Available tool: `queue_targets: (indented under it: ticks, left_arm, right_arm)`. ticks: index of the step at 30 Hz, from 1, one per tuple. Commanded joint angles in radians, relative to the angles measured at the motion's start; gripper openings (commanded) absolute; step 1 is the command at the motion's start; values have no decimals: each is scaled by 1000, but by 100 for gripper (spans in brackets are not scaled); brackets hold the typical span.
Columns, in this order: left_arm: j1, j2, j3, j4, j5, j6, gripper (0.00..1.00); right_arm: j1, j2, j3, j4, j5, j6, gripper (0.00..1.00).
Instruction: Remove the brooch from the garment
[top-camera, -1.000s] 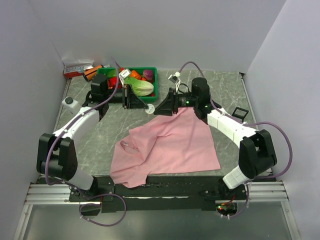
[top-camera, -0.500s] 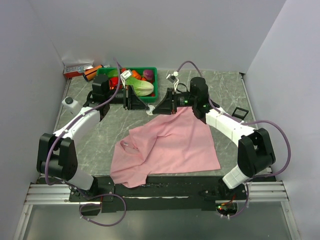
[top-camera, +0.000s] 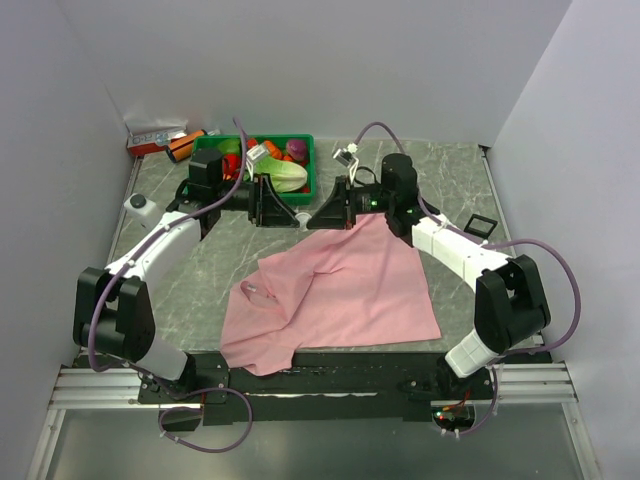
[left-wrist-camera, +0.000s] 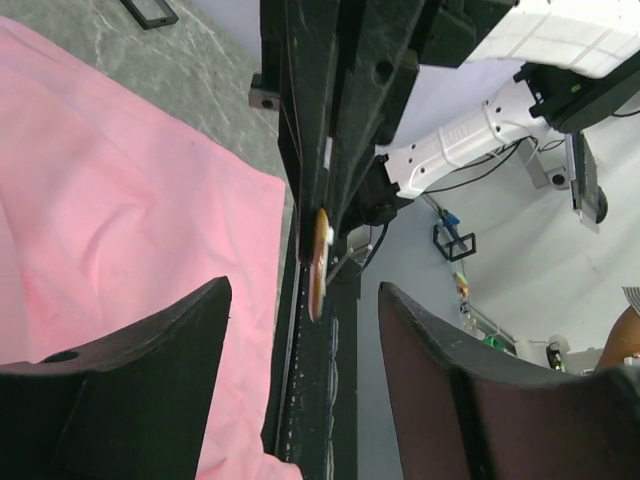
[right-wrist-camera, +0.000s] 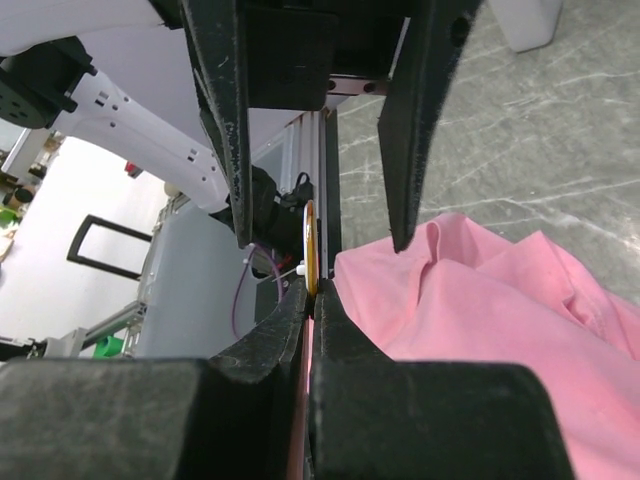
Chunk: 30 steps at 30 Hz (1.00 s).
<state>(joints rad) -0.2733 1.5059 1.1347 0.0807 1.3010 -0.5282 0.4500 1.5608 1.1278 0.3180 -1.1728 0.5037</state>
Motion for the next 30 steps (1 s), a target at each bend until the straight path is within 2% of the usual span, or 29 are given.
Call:
queue_targets:
  ticks: [1, 5, 8, 18, 30]
  left_arm:
    - [-13, -47, 23, -38, 27, 112, 65]
    - [-32, -32, 66, -142, 9, 224, 61]
    - [-53, -23, 112, -254, -28, 371, 61]
    - [-84, 0, 142, -259, -43, 396, 57]
    - [-95, 23, 151, -260, -101, 399, 44]
  right_arm:
    - [-25, -41, 10, -8, -21, -37, 0]
    - [-25, -41, 6, 3, -7, -19, 0]
    - [-25, -38, 9, 6, -2, -13, 0]
    - [-25, -41, 7, 1, 10, -13, 0]
    - [-24, -41, 6, 3, 7, -21, 0]
